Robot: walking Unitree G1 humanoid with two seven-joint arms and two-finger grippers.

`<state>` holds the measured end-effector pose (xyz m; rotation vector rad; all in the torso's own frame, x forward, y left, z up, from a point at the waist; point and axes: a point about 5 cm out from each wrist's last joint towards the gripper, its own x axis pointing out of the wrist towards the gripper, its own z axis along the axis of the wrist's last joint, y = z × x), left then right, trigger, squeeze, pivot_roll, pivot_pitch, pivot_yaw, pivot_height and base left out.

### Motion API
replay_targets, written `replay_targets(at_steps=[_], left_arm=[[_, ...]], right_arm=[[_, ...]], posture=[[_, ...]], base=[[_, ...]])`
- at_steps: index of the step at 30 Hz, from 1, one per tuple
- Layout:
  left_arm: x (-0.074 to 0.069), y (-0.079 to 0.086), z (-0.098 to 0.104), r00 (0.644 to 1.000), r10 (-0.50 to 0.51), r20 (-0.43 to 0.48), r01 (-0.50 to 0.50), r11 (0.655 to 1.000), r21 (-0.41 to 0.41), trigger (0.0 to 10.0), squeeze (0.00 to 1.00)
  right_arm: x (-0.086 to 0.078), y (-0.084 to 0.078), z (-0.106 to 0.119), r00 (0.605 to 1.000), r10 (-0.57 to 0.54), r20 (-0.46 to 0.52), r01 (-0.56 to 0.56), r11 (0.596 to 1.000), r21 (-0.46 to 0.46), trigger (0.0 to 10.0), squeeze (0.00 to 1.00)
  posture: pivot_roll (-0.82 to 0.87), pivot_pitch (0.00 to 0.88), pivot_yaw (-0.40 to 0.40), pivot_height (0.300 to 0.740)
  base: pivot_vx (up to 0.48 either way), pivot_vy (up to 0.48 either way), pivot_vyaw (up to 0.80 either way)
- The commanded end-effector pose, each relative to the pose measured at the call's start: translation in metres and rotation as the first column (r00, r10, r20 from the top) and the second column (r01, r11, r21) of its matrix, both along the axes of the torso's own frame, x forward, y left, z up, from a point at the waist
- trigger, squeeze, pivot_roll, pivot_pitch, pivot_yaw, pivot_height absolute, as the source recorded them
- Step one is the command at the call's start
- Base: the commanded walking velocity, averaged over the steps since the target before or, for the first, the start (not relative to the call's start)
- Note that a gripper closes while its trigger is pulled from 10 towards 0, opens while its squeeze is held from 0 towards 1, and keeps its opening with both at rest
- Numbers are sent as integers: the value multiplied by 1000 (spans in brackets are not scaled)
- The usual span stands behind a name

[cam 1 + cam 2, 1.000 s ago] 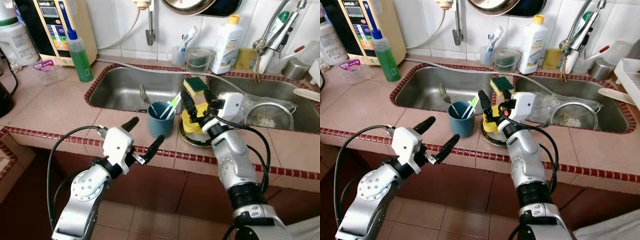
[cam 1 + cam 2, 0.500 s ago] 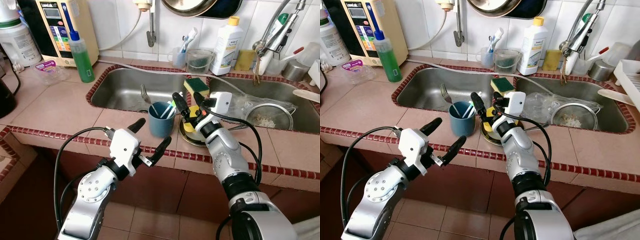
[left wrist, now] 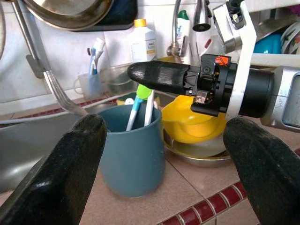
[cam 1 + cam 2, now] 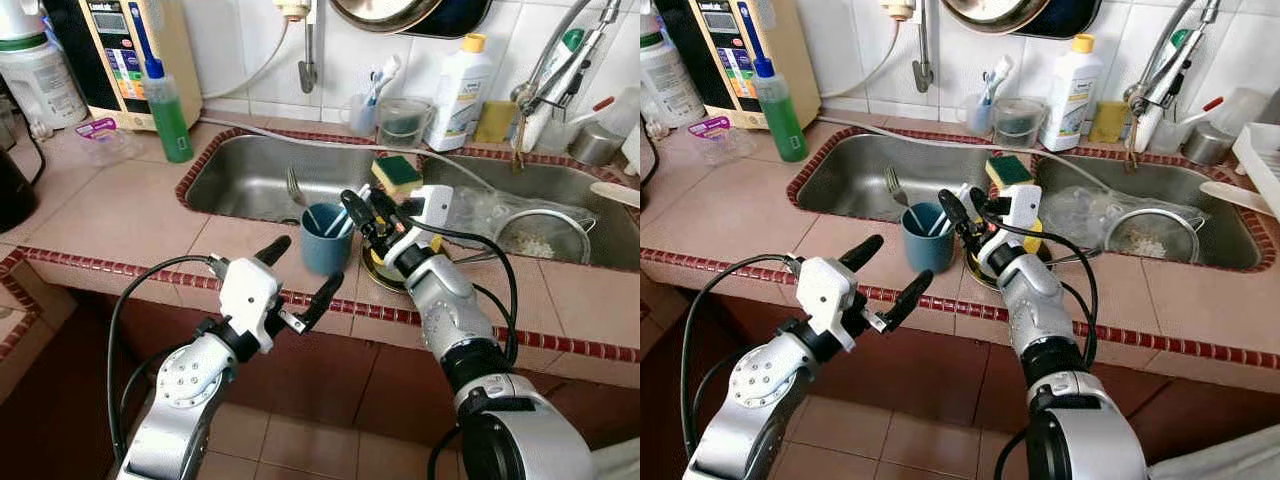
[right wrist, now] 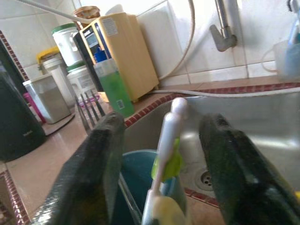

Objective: Kitchen organization

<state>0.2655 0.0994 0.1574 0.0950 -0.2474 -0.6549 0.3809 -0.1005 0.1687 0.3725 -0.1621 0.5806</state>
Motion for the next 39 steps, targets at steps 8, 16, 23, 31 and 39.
replay_targets(at_steps=[8,16,23,31,39], left_arm=[[-2,-2,5,1000,0,15,0,1000,2,10000,0],[-2,-1,6,1000,0,17,0,1000,6,10000,0],[-2,-1,5,1000,-4,17,4,1000,14,10000,0],[-2,-3,5,1000,-10,16,10,1000,12,10000,0],[-2,-4,5,1000,-13,19,13,1000,11,10000,0]], right_arm=[[5,-2,7,1000,4,-3,-4,1000,23,0,0],[4,-3,2,1000,5,-15,-4,1000,25,0,0],[4,-3,2,1000,0,-19,1,999,38,0,0],[6,-4,6,1000,-3,-9,3,999,46,0,0],[7,-2,15,1000,12,29,-14,999,47,9255,0]], posture=[[3,47,-15,740],[8,46,-20,740],[9,47,-19,740],[8,39,-20,740],[8,28,-24,740]], base=[[0,0,0],[0,0,0],[0,0,0],[0,0,0],[0,0,0]])
